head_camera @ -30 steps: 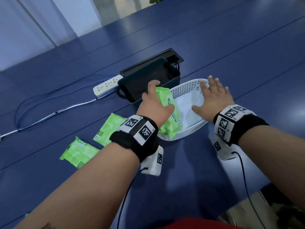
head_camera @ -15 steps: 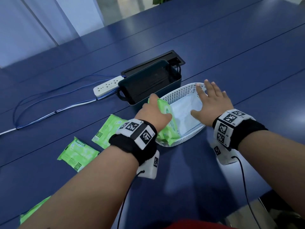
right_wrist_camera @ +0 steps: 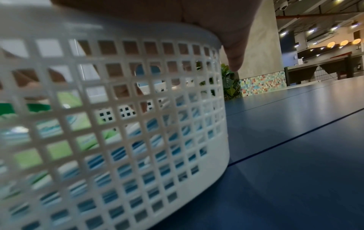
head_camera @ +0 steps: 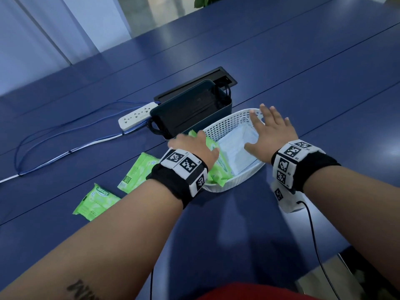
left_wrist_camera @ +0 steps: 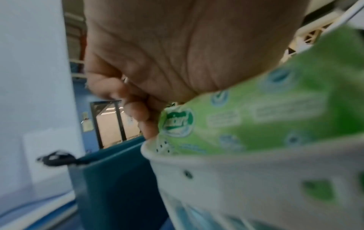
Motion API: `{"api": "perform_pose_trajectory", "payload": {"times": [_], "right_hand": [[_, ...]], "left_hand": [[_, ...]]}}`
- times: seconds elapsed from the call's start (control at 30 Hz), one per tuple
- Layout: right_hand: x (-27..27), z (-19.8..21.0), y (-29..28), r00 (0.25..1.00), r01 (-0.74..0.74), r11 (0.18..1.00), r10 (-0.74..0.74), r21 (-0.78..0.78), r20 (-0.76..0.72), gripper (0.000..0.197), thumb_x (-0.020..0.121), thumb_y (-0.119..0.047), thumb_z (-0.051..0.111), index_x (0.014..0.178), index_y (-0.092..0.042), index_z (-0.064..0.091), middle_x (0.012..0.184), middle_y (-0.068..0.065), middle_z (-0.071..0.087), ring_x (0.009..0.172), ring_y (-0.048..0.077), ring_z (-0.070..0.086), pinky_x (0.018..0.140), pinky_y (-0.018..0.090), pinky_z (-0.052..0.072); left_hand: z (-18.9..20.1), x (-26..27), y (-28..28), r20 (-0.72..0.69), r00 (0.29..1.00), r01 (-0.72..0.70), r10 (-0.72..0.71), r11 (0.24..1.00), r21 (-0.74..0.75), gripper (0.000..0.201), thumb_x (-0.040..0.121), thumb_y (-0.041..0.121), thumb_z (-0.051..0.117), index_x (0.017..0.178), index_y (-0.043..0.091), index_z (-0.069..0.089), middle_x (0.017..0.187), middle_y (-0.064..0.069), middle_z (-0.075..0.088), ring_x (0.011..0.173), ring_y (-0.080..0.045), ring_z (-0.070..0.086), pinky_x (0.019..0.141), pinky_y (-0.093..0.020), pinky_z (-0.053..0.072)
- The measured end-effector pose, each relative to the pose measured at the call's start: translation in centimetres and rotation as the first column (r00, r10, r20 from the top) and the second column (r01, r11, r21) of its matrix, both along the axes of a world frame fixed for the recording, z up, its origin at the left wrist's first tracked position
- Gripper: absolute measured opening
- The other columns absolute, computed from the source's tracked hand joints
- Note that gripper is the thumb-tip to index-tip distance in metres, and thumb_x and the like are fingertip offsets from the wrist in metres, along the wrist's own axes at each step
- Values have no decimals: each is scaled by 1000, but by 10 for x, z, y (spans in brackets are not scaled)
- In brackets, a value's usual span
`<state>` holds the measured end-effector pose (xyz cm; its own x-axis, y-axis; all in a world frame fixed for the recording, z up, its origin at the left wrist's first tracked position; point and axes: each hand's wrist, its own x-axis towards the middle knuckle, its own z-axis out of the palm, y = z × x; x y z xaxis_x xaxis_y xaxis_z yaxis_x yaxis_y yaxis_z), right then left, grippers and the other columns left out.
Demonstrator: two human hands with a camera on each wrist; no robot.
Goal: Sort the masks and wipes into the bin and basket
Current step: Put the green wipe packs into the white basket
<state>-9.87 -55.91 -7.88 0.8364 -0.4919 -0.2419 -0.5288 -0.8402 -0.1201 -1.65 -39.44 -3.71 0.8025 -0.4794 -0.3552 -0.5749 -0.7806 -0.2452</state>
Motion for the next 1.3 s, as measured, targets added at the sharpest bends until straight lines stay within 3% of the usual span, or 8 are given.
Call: {"api": "perform_pose_trajectory", "payload": {"times": [0.1,0.3,0.57,0.8,0.87,1.0,1.13,1.3], "right_hand": [[1,0,1,1000,14,1000,-14,2,1,89,84,-57,43,150,-27,-9,158,-3,-18,146,21,-16,119,47,2],[2,2,0,999,-26,1000,26,3,-25,97,80,-60,49,150,-27,-8,158,-2,-18,146,21,-16,119,48,3],[4,2,-1,999,-30,1000,30,-5,-40,98,79,-60,49,150,-26,-10,158,-2,-19,146,22,-16,119,49,4],[3,1,1,999,-27,1000,27,-3,-37,99,78,-60,48,150,-26,-10,158,-2,-18,146,21,-15,119,49,6],[3,2,1,999,-25,1000,25,-2,-39,98,79,-60,48,150,-26,-10,158,-2,-19,146,21,-15,119,48,7],[1,3,1,999,-29,1000,29,0,-35,98,79,-61,48,150,-26,-10,158,-3,-19,146,20,-15,119,48,8],[2,2,0,999,-41,999,41,0,-33,98,79,-61,49,150,-28,-9,158,-3,-17,146,20,-13,119,48,8],[4,3,0,997,-52,999,51,-13,-58,98,80,-60,50,150,-28,-10,158,-3,-18,146,20,-14,118,48,9]], "left_hand": [[3,2,-1,172,947,260,-270,962,81,53,95,54,24,145,34,21,149,-7,23,134,-29,22,104,-48,23],[28,25,1,-194,752,642,-630,766,4,53,93,19,35,139,45,35,159,9,12,146,-14,7,118,-46,-1],[26,31,2,-346,365,862,-865,172,477,109,80,29,70,148,35,-14,160,1,-12,147,-19,-7,115,-50,-6],[21,35,-23,-448,357,904,-820,182,387,124,59,51,82,148,43,-4,160,6,2,148,-16,2,115,-49,-5],[17,34,-27,-470,345,911,-812,169,377,125,54,55,83,146,47,-1,158,2,14,145,-22,18,117,-52,15],[20,39,-27,-498,453,889,-740,329,319,109,52,63,80,140,50,16,118,4,39,106,-25,54,83,-45,52],[16,27,-21,-441,527,850,-726,442,288,94,56,76,68,136,44,29,100,6,36,95,-23,52,82,-41,49],[4,31,-10,-361,515,856,-777,490,166,87,59,84,56,131,37,41,122,2,48,112,-25,50,100,-43,38]]}}
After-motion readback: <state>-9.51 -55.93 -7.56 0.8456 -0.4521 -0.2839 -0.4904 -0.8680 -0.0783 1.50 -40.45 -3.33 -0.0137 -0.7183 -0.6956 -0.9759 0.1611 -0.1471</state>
